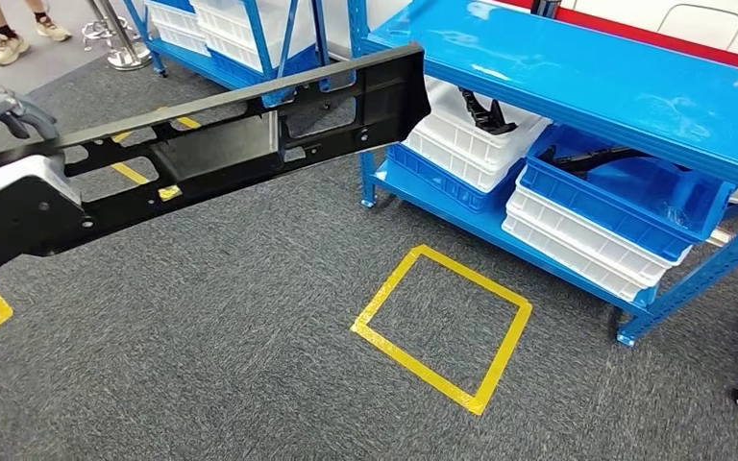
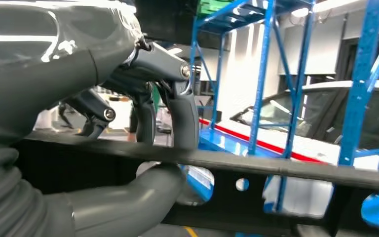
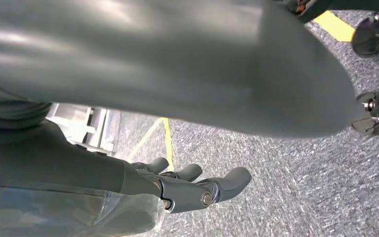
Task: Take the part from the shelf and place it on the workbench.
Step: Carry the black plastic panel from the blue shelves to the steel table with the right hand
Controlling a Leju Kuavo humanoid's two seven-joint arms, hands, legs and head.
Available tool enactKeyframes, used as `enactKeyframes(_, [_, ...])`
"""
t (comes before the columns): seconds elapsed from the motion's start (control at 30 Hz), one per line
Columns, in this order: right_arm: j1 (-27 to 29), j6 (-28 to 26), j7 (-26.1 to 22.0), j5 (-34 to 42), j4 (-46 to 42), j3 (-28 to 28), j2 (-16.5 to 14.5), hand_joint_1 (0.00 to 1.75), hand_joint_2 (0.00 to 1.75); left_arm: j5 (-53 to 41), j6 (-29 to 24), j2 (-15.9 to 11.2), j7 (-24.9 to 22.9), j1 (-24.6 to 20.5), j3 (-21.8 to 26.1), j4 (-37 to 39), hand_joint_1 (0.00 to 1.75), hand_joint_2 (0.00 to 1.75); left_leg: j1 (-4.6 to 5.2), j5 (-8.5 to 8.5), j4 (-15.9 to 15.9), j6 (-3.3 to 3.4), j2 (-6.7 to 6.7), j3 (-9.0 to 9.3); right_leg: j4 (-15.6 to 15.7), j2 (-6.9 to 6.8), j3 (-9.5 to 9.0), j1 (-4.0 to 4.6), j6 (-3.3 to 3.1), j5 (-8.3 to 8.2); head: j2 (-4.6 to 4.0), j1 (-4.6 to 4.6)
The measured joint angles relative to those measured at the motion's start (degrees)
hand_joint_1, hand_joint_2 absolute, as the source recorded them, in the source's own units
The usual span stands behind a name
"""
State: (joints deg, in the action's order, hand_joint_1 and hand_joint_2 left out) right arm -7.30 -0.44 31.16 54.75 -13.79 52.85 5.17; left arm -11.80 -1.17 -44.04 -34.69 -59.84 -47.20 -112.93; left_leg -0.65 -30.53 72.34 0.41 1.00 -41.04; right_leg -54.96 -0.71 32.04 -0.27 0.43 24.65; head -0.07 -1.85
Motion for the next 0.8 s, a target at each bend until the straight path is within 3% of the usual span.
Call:
enactKeyframes(0.03, [0.0,0.0,0.0,0.0,0.0,0.0,0.0,0.00,0.00,0.0,0.0,0.0,0.0,0.1,0.0,0.0,1.75,1.75,-0.01,0.25,0.7,-0.01,-0.03,-0.38,0.0,-0.29,-0.02,0.05,-0.01,0.03,0.00,0.01])
enactKeyframes(0.07, [0.0,0.0,0.0,0.0,0.0,0.0,0.0,0.00,0.00,0.0,0.0,0.0,0.0,0.1,0.0,0.0,1.75,1.75,0.00,1.49,-1.0,0.06,-0.12,0.42,0.0,-0.57,-0.07,0.08,0.00,0.07,0.00,0.00])
enactKeyframes(0.13, [0.0,0.0,0.0,0.0,0.0,0.0,0.0,0.00,0.00,0.0,0.0,0.0,0.0,0.0,0.0,-0.2,1.75,1.75,0.13,5.25,-9.6,0.41,-1.22,4.63,0.0,-1.06,-0.29,0.16,0.17,0.21,0.00,0.01])
enactKeyframes(0.2, [0.0,0.0,0.0,0.0,0.0,0.0,-0.1,0.00,0.00,0.0,0.0,-0.1,0.0,-0.1,0.0,-0.3,1.75,1.75,0.56,7.32,-16.2,0.95,-2.36,7.93,-0.1,-1.44,-0.39,0.41,0.55,0.42,0.00,-0.03])
enactKeyframes(0.33, [0.0,0.0,0.0,0.0,0.0,0.0,-0.1,0.00,0.00,0.0,0.0,-0.3,0.0,-0.1,0.0,-0.6,1.75,1.75,0.72,7.71,-17.6,2.00,-1.57,8.43,-0.6,-1.88,-0.28,0.48,1.40,1.10,0.00,-0.10])
enactKeyframes(0.4, [0.0,0.0,0.0,-0.1,0.0,0.0,-0.1,0.00,0.00,0.0,0.0,-0.3,0.0,-0.1,0.0,-0.7,1.75,1.75,0.49,7.93,-17.8,2.57,-1.03,8.56,-4.7,-0.75,1.45,0.35,1.84,3.75,0.00,-0.13])
enactKeyframes(0.47, [0.0,0.0,0.0,-0.1,0.0,0.0,-0.1,0.00,0.00,0.0,0.0,-0.3,0.0,0.0,0.0,-0.8,1.75,1.75,0.51,7.96,-17.7,2.85,-0.42,8.50,-12.9,0.10,5.30,0.26,2.01,7.60,0.00,-0.14])
enactKeyframes(0.5, [0.1,0.0,0.0,-0.1,0.0,0.0,-0.1,0.00,0.00,0.0,0.0,-0.3,0.0,0.1,0.0,-0.8,1.75,1.75,0.53,7.96,-17.7,2.89,-0.06,8.48,-16.4,0.20,7.04,0.24,2.05,8.69,0.00,-0.14])
enactKeyframes(0.53, [0.1,0.0,0.0,-0.1,0.0,0.0,-0.1,0.00,0.00,0.0,0.0,-0.3,0.0,0.2,0.0,-0.8,1.75,1.75,0.54,7.96,-17.7,2.89,0.36,8.50,-17.8,0.23,7.88,0.23,2.06,8.64,0.00,-0.14])
enactKeyframes(0.57, [0.1,0.0,0.0,-0.1,0.0,0.0,-0.1,0.00,0.00,0.0,0.0,-0.3,0.0,0.2,0.0,-0.8,1.75,1.75,0.54,7.95,-17.7,2.88,0.82,8.57,-16.8,0.27,7.53,0.20,2.01,7.42,0.00,-0.14])
enactKeyframes(0.67, [0.2,0.0,0.0,-0.1,0.0,0.0,-0.1,0.00,0.00,0.0,0.0,-0.3,0.0,0.2,0.0,-0.8,1.75,1.75,0.53,7.84,-17.6,2.63,2.14,8.70,-4.8,1.87,1.97,-0.02,1.73,1.47,0.00,-0.13])
enactKeyframes(0.73, [0.1,0.0,0.0,-0.1,0.0,0.0,-0.1,0.00,0.00,0.0,0.0,-0.4,0.0,0.1,0.0,-0.8,1.75,1.75,0.52,7.90,-17.5,2.18,2.87,8.32,-0.5,3.03,0.13,-0.05,1.53,0.31,0.00,-0.11])
enactKeyframes(0.8, [0.1,0.0,-0.1,-0.1,0.0,0.0,-0.1,0.00,0.00,0.0,0.0,-0.4,-0.1,0.2,0.0,-1.0,1.75,1.75,0.34,8.01,-17.4,1.64,3.42,7.94,-0.2,2.60,0.13,0.12,1.16,0.27,0.00,-0.10])
